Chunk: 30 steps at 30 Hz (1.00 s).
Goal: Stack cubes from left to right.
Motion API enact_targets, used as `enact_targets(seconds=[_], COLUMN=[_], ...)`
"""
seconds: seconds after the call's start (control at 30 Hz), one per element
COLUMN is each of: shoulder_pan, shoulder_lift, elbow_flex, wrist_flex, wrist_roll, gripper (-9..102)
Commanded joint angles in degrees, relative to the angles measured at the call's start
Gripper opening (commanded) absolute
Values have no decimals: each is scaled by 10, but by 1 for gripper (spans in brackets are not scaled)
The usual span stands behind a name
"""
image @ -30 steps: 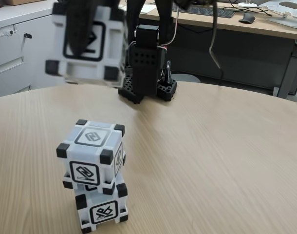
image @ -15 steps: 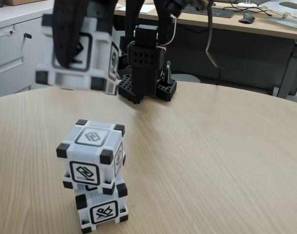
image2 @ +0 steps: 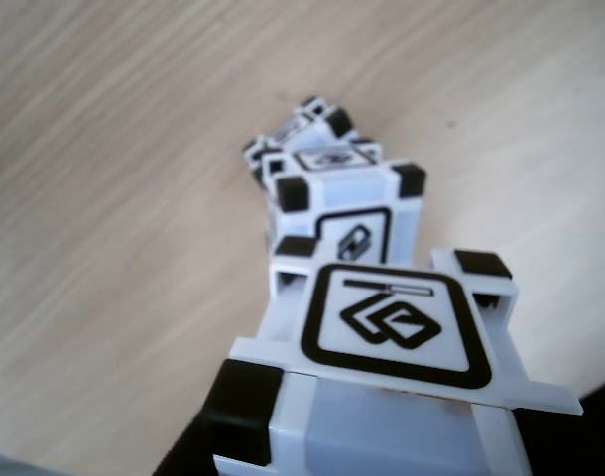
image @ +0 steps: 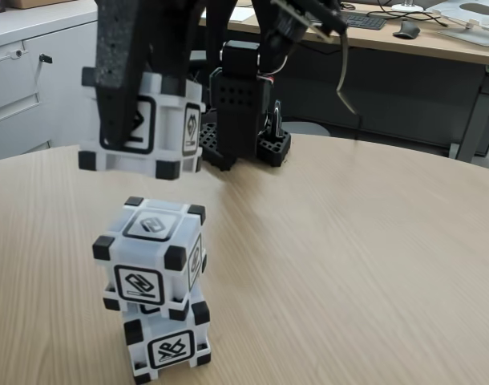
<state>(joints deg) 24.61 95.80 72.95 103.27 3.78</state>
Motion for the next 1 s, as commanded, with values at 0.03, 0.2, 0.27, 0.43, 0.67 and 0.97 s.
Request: enact_targets(seconds=[0.03, 0.2, 0.27, 0.43, 0.67, 0.97], shoulder_pan=[12, 47, 51, 51, 41, 40], shoulder_lift=[-19, -54, -57, -57, -49, -50], elbow_flex=[-26, -33, -33, -36, -36, -37], wrist_flex=[-6, -6, -7, -7, -7, -7], wrist_roll=[-17, -22, -23, -25, -31, -36], gripper=[0, 0, 0, 0, 0, 0])
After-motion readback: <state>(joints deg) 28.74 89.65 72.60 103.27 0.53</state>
